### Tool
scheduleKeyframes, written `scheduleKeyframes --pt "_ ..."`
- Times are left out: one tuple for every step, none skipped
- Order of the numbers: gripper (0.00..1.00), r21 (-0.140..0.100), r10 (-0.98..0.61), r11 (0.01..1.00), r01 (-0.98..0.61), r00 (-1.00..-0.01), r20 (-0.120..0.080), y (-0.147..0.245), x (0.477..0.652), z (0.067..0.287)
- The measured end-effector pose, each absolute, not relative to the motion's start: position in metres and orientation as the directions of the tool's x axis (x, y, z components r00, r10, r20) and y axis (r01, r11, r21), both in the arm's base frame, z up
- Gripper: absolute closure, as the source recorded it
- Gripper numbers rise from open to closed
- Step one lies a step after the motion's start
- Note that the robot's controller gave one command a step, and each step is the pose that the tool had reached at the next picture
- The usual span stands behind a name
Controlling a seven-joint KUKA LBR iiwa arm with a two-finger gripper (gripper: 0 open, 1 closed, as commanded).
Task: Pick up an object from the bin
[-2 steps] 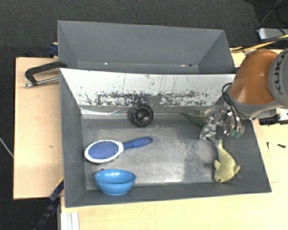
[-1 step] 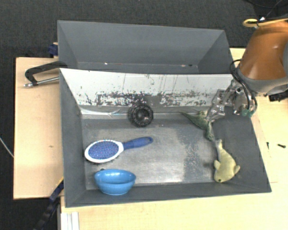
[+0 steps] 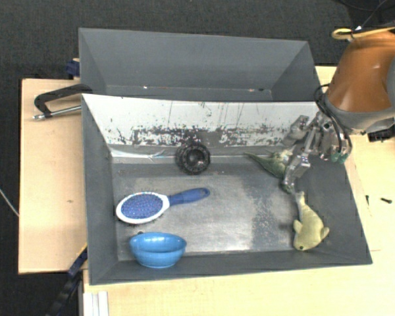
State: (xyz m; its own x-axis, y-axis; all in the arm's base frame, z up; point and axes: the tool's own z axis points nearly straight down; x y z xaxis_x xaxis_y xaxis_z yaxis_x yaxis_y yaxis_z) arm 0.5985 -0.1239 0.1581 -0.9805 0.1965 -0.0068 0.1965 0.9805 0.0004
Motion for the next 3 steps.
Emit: scheduleKeyframes --pt "0.0 0.005 0.426 0.905 0.426 -0.905 -0.005 -0.122 0.604 0.082" --pt "1.0 0.005 0.424 0.905 0.424 -0.905 -0.009 -0.122 0.605 0.085" --pt "1.0 0.005 0.438 0.899 0.438 -0.899 -0.014 -0.124 0.603 0.174"
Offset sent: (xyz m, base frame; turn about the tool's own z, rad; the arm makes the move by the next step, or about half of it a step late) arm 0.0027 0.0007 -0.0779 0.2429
